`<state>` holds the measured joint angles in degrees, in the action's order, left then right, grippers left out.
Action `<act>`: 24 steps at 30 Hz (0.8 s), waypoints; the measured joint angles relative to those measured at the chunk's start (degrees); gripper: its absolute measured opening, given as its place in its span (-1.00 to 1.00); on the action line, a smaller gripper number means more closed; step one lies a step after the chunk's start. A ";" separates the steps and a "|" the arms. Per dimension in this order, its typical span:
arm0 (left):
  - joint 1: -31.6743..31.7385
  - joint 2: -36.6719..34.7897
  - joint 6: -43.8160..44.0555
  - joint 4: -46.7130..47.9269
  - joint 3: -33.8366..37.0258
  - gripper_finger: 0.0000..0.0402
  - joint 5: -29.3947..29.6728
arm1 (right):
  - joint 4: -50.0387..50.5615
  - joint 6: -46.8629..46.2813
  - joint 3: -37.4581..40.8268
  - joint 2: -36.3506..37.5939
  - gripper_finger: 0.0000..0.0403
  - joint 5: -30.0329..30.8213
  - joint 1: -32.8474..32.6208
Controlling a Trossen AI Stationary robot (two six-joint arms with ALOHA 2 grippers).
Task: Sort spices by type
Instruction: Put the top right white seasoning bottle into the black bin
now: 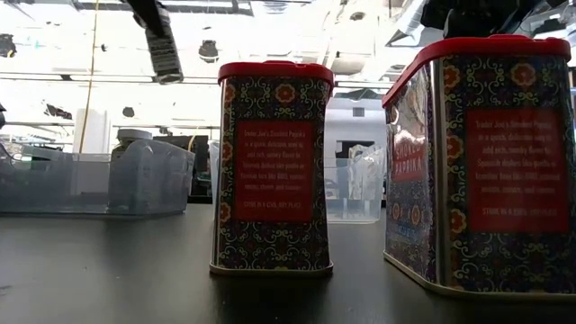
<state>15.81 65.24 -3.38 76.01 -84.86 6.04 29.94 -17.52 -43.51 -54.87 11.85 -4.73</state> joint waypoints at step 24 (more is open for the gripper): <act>0.00 -6.89 3.22 4.28 3.98 0.01 0.00 | -0.01 0.00 0.00 -0.02 0.58 0.03 0.00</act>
<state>15.81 58.35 -0.15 80.29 -80.88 6.04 29.93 -17.52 -43.51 -54.89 11.88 -4.73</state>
